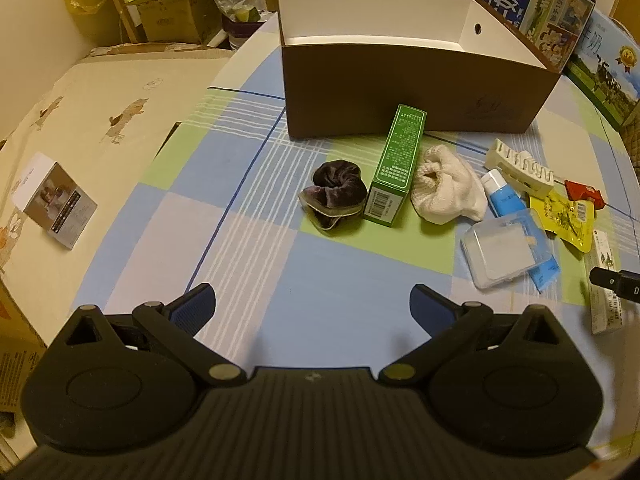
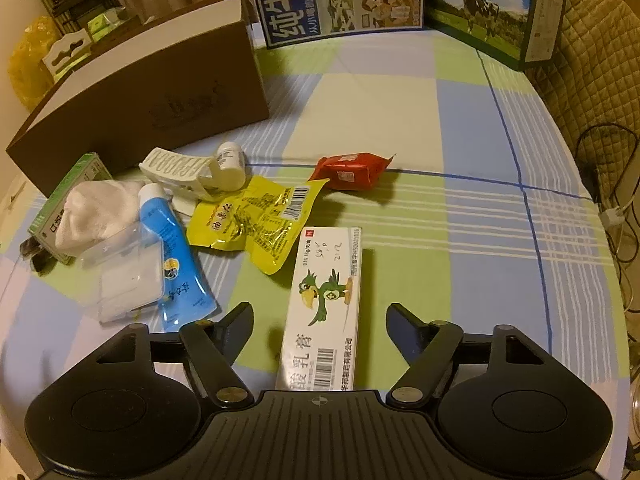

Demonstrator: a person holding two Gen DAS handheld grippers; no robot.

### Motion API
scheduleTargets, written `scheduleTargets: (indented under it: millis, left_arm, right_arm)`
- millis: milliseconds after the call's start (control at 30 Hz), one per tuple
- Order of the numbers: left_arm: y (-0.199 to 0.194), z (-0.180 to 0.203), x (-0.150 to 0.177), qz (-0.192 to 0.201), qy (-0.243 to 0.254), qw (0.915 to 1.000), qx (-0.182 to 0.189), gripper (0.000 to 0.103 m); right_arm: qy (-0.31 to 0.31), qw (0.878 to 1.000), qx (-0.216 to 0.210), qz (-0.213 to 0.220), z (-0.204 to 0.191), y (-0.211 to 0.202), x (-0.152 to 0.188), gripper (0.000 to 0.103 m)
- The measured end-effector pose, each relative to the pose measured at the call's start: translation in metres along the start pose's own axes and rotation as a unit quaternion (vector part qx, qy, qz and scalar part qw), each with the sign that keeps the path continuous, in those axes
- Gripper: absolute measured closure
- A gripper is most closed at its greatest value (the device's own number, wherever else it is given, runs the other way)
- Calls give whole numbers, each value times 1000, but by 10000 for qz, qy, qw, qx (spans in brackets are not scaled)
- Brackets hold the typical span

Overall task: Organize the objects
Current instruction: 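Grasp the white ointment box with the right tool while the left tool grasps the green medicine box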

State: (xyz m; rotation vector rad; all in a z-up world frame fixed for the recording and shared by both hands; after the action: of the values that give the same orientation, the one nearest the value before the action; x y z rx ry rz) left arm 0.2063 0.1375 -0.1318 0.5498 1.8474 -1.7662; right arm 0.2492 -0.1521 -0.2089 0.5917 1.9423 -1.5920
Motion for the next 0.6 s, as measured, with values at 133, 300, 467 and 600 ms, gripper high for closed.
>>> scheduleTargets:
  millis: [133,300,467,600]
  left_arm:
    - [10,1,-4,10,100,9999,112,1]
    - [21,9,-12,78,305,9991,298,1]
    - [33,21,-20,134,566,9971,490,7]
    - [45,31,-32,166,798,9947,629,11]
  right_arm:
    - [-44,10000,55,-25,0,5,1,41]
    - [-135,9999,49,-82,-4,10,5,57]
    - [-97,9999,126,-58,3,5,6,67]
    - [42,9996,273,-74,14,-1,9,67]
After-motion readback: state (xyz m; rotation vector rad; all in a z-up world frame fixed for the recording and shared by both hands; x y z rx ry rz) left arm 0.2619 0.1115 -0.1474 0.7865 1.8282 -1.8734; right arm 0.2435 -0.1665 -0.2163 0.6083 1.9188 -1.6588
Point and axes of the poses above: each gripper's, at about its wrist camera, not at the fingertips, and y roughly the way its jaws point, z to its right, x to its underside, the point moved 9 cm from there along y, roughly the way its jaws point, and after that the axes turned 10 degrees about z, right-handed, at the moved point
